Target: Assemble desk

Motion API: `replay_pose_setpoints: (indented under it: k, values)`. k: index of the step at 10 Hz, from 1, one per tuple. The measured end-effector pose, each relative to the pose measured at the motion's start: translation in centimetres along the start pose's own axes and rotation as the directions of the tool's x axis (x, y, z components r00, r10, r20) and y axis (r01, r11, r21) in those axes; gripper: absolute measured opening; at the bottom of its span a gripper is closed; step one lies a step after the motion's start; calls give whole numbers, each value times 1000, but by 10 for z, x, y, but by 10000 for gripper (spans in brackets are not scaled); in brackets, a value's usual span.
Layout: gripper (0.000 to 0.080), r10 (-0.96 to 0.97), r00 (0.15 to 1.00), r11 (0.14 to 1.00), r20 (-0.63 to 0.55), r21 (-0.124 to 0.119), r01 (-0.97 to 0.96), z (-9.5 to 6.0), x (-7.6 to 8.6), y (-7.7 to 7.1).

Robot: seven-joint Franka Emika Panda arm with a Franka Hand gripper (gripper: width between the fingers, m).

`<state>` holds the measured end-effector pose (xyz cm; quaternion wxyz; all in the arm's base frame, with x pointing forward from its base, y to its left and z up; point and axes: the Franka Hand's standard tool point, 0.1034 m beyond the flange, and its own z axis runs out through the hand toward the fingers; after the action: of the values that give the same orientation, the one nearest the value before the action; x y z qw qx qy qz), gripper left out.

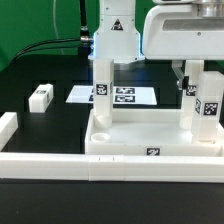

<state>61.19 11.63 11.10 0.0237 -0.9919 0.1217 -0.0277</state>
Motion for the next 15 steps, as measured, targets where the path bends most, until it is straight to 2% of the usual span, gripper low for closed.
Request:
replay_pose_setpoints:
  k: [2, 3, 4, 5, 6, 7, 8, 9, 11, 12, 14, 15]
  values:
    - [648, -139, 990, 990, -2, -13, 139, 0, 1, 2]
    - [648, -247, 969, 969, -1, -31, 247, 0, 1, 3]
    - [648, -253, 967, 967, 1, -32, 253, 0, 1, 4]
    - [523, -262, 965, 964, 2, -33, 262, 1, 2, 6]
    - [523, -260, 966, 965, 2, -33, 260, 1, 2, 6]
    - [384, -243, 970, 970, 1, -32, 242, 1, 2, 6]
    - [288, -226, 974, 974, 1, -32, 225, 1, 2, 6]
    - [288, -226, 974, 974, 1, -32, 226, 1, 2, 6]
    - [288, -115, 993, 993, -2, -29, 115, 1, 2, 6]
    - [288, 62, 998, 998, 3, -11, -62, 2, 1, 7]
    - [288, 316, 949, 949, 8, 3, -316, 3, 0, 6]
    - [288, 461, 887, 887, 15, 16, -461, 3, 0, 7]
